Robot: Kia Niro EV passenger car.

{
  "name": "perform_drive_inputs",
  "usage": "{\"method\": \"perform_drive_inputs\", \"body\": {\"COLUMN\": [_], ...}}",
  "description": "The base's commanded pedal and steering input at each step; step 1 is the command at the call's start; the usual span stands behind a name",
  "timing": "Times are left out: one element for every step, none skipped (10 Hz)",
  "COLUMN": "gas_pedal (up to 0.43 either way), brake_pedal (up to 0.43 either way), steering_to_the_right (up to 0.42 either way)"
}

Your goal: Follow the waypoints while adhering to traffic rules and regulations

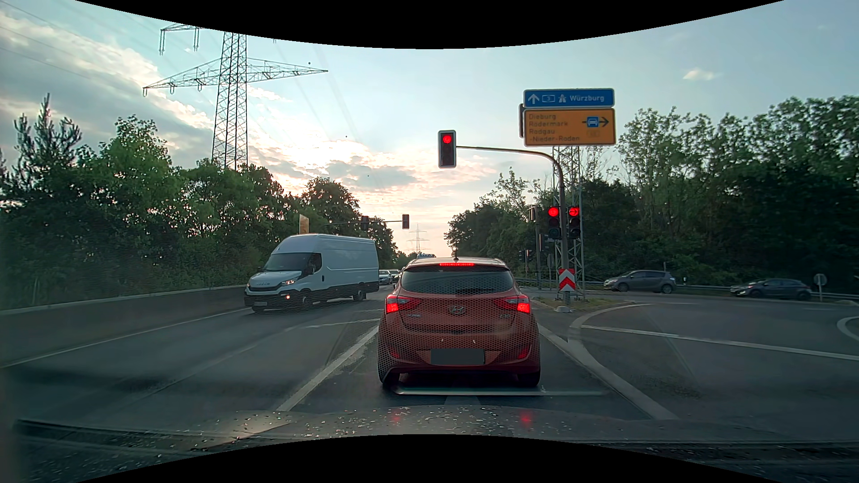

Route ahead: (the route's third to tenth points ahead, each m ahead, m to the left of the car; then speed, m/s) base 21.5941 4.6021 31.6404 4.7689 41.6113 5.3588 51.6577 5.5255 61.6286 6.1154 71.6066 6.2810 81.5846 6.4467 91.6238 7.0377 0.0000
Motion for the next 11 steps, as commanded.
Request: {"method": "perform_drive_inputs", "body": {"gas_pedal": [0.000, 0.000, 0.000, 0.000, 0.000, 0.000, 0.000, 0.000, 0.000, 0.000, 0.000], "brake_pedal": [0.305, 0.305, 0.305, 0.305, 0.305, 0.305, 0.305, 0.305, 0.305, 0.305, 0.305], "steering_to_the_right": [-0.005, -0.005, -0.006, -0.005, -0.005, -0.005, -0.005, -0.005, -0.005, -0.006, -0.005]}}
